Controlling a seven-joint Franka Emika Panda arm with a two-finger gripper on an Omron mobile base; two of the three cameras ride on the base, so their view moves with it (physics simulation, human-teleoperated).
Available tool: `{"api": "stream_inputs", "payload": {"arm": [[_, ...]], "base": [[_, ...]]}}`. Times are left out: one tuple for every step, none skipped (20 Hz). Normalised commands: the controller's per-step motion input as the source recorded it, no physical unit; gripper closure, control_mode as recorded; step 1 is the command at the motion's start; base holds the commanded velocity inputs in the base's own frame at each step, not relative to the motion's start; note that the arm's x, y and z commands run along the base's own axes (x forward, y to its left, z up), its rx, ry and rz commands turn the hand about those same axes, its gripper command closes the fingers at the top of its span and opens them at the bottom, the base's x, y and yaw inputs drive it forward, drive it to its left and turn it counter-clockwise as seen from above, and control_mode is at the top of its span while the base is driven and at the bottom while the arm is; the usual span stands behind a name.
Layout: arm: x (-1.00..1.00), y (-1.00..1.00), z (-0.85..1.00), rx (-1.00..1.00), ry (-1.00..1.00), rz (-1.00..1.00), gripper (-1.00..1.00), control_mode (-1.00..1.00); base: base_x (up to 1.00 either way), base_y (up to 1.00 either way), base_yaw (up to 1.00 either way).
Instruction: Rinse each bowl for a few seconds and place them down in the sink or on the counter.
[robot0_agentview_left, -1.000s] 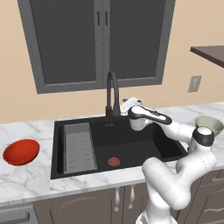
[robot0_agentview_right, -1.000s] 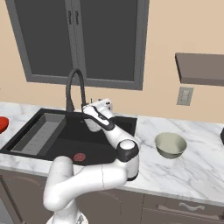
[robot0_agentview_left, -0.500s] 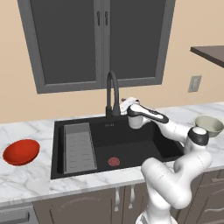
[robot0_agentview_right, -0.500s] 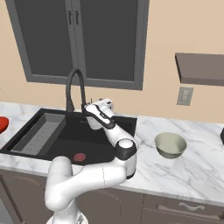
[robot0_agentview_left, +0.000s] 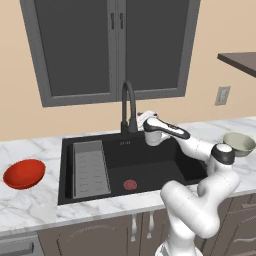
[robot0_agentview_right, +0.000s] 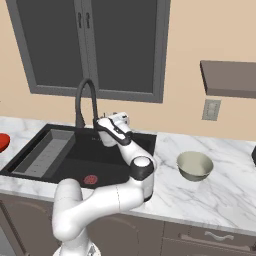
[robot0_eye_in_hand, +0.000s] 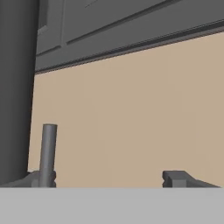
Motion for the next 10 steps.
{"api": "stream_inputs", "payload": {"arm": [[0.19, 0.06, -0.16, 0.00, 0.00, 0.00, -1.00, -1.00], [0.22, 0.05, -0.16, 0.00, 0.00, 0.00, -1.00, -1.00], [0.23, 0.04, -0.17, 0.00, 0.00, 0.00, -1.00, -1.00], [0.24, 0.03, -0.18, 0.00, 0.00, 0.00, -1.00, -1.00], [0.24, 0.01, -0.18, 0.00, 0.00, 0.00, -1.00, -1.00], [0.23, 0.02, -0.20, 0.00, 0.00, 0.00, -1.00, -1.00], [0.22, 0.00, -0.21, 0.00, 0.00, 0.00, -1.00, -1.00], [0.21, 0.00, -0.23, 0.00, 0.00, 0.00, -1.00, -1.00], [0.22, 0.00, -0.23, 0.00, 0.00, 0.00, -1.00, -1.00], [0.22, 0.00, -0.24, 0.00, 0.00, 0.00, -1.00, -1.00]], "base": [[0.00, 0.00, 0.00], [0.00, 0.00, 0.00], [0.00, 0.00, 0.00], [0.00, 0.00, 0.00], [0.00, 0.00, 0.00], [0.00, 0.00, 0.00], [0.00, 0.00, 0.00], [0.00, 0.00, 0.00], [0.00, 0.00, 0.00], [0.00, 0.00, 0.00]]}}
